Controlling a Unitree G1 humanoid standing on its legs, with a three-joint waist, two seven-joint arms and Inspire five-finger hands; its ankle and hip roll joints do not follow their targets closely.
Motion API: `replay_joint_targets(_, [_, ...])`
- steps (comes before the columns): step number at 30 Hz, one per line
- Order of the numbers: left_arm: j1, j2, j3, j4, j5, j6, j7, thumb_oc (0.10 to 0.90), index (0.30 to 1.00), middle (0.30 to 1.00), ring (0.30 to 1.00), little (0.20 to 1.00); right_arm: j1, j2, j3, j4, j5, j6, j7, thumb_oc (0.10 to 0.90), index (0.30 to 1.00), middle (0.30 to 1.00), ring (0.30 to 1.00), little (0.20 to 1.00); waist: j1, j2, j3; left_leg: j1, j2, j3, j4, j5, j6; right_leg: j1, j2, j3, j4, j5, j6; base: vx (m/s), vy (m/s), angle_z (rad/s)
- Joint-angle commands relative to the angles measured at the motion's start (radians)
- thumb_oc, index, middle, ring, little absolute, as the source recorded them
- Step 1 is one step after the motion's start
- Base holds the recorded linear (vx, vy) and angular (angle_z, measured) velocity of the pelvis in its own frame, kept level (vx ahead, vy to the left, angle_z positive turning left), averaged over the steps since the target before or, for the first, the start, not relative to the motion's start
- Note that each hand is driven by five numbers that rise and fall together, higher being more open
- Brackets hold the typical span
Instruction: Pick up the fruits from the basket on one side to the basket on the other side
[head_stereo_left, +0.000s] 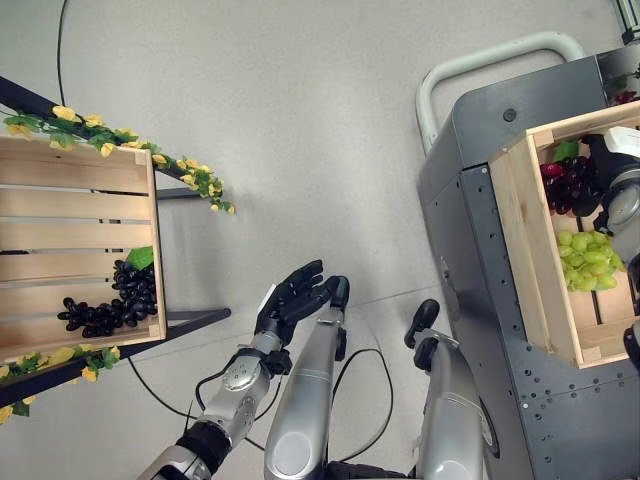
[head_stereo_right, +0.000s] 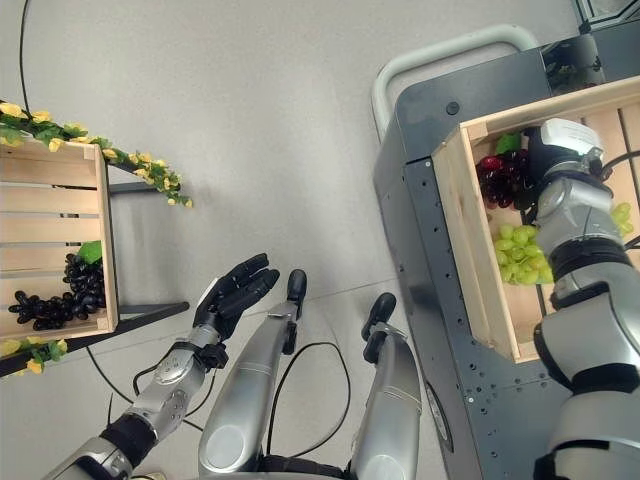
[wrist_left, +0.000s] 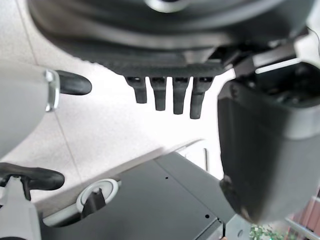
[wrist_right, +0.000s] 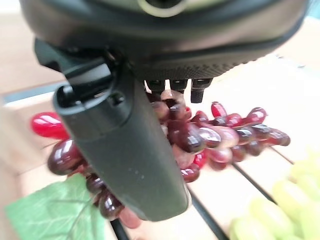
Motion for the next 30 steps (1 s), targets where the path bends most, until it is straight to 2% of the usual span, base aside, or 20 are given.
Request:
replay_joint_targets(1, [0.036,0.027,0.011,-0.128,-0.017,-0.084,-0.019,0.800,0.900,0.900,0.900,0.900,-0.014,-0.058,0.069,-0.047,0.030,-0.079,-0.001,0.400,0.300,0.300,0.300,0.300,0.020,0.040,-0.012,-0.006,-0.025,0.000,0.085,-0.112,0.026,0.004,0.030,-0.012,0.017,0.024,-0.011,0.00,0.000,0.00])
replay_joint_targets(3, [0.036,0.026,0.012,-0.133,-0.021,-0.088,-0.025,0.800,0.900,0.900,0.900,0.900,-0.010,-0.064,0.046,-0.055,0.017,-0.104,-0.078,0.400,0.300,0.300,0.300,0.300,0.018,0.037,-0.012,0.003,-0.024,0.001,0.086,-0.114,0.027,0.013,0.031,-0.012,0.015,0.026,-0.009,-0.02,0.008,0.00])
replay_joint_targets(11, [0.036,0.018,0.017,-0.147,-0.039,-0.089,-0.003,0.800,0.900,0.900,0.900,0.900,0.012,-0.090,-0.024,-0.104,-0.044,-0.163,-0.261,0.400,0.300,0.300,0.300,0.300,0.002,0.027,-0.012,0.034,-0.021,0.008,0.096,-0.125,0.031,0.045,0.033,-0.007,0.015,0.027,-0.005,-0.01,0.008,-0.01])
replay_joint_targets(12, [0.036,0.019,0.017,-0.150,-0.038,-0.089,0.002,0.800,0.900,0.900,0.900,0.900,0.015,-0.095,-0.031,-0.113,-0.053,-0.161,-0.275,0.400,0.300,0.300,0.300,0.300,0.000,0.025,-0.012,0.043,-0.020,0.009,0.096,-0.127,0.031,0.054,0.033,-0.007,0.013,0.026,-0.004,-0.09,0.031,0.00])
replay_joint_targets(13, [0.030,0.021,0.020,-0.150,-0.037,-0.091,0.003,0.800,0.900,0.900,0.900,0.900,0.014,-0.101,-0.040,-0.118,-0.064,-0.158,-0.289,0.400,0.300,0.300,0.300,0.300,-0.003,0.023,-0.012,0.033,-0.022,0.011,0.086,-0.099,0.036,0.050,0.032,-0.016,-0.004,0.051,-0.015,-0.08,0.029,0.01])
replay_joint_targets(19, [0.043,0.021,0.036,-0.138,-0.044,-0.117,-0.003,0.800,0.900,0.900,0.900,0.900,0.052,-0.119,-0.088,-0.138,-0.059,-0.129,-0.343,0.400,0.300,0.300,0.300,0.300,-0.014,0.013,-0.012,0.090,-0.013,0.027,0.080,-0.108,0.036,0.107,0.032,-0.018,-0.015,0.044,-0.014,-0.04,0.030,0.00])
replay_joint_targets(20, [0.044,0.022,0.040,-0.141,-0.044,-0.116,-0.003,0.800,0.900,0.900,0.900,0.900,0.057,-0.122,-0.095,-0.142,-0.046,-0.124,-0.350,0.400,0.300,0.300,0.300,0.300,-0.015,0.010,-0.012,0.102,-0.010,0.032,0.081,-0.110,0.036,0.120,0.032,-0.019,-0.017,0.042,-0.015,0.00,0.000,0.00])
replay_joint_targets(21, [0.052,0.022,0.044,-0.143,-0.043,-0.112,-0.009,0.800,0.900,0.900,0.900,0.900,0.074,-0.125,-0.110,-0.151,-0.019,-0.115,-0.357,0.400,0.300,0.300,0.300,0.300,-0.016,0.006,-0.012,0.134,-0.004,0.034,0.093,-0.142,0.029,0.151,0.031,-0.015,-0.007,0.016,-0.004,0.00,0.000,0.00])
replay_joint_targets(24, [0.053,0.021,0.043,-0.137,-0.049,-0.108,-0.015,0.800,0.900,0.900,0.900,0.900,0.103,-0.125,-0.149,-0.153,0.052,-0.123,-0.376,0.400,0.300,0.300,0.300,0.300,-0.021,-0.002,-0.012,0.165,0.005,0.043,0.095,-0.150,0.026,0.186,0.028,-0.016,-0.013,0.013,-0.004,-0.03,0.027,-0.05])
replay_joint_targets(25, [0.048,0.018,0.045,-0.130,-0.056,-0.103,-0.022,0.800,0.900,0.900,0.900,0.900,0.111,-0.122,-0.169,-0.150,0.072,-0.128,-0.376,0.400,0.300,0.300,0.300,0.300,-0.025,-0.007,-0.012,0.169,0.007,0.049,0.082,-0.124,0.030,0.193,0.028,-0.023,-0.031,0.035,-0.015,-0.02,0.036,-0.05])
replay_joint_targets(26, [0.053,0.016,0.045,-0.127,-0.057,-0.100,-0.024,0.800,0.900,0.900,0.900,0.900,0.119,-0.120,-0.174,-0.150,0.080,-0.130,-0.377,0.400,0.300,0.300,0.300,0.300,-0.025,-0.007,-0.012,0.189,0.009,0.046,0.092,-0.152,0.024,0.210,0.030,-0.014,-0.018,0.011,-0.004,-0.06,0.052,-0.06])
replay_joint_targets(27, [0.050,0.009,0.049,-0.118,-0.058,-0.081,-0.037,0.800,0.900,0.900,0.900,0.900,0.144,-0.116,-0.209,-0.152,0.144,-0.149,-0.383,0.400,0.300,0.300,0.300,0.300,-0.031,-0.016,-0.012,0.210,0.014,0.057,0.079,-0.132,0.029,0.235,0.027,-0.021,-0.042,0.031,-0.016,0.00,0.037,-0.03])
replay_joint_targets(30, [0.053,-0.003,0.046,-0.103,-0.042,-0.048,-0.050,0.800,0.900,0.900,0.900,0.900,0.190,-0.104,-0.271,-0.157,0.250,-0.188,-0.382,0.400,0.300,0.300,0.300,0.300,-0.038,-0.026,-0.012,0.261,0.026,0.065,0.076,-0.140,0.024,0.290,0.026,-0.017,-0.055,0.028,-0.017,0.00,0.051,-0.04])
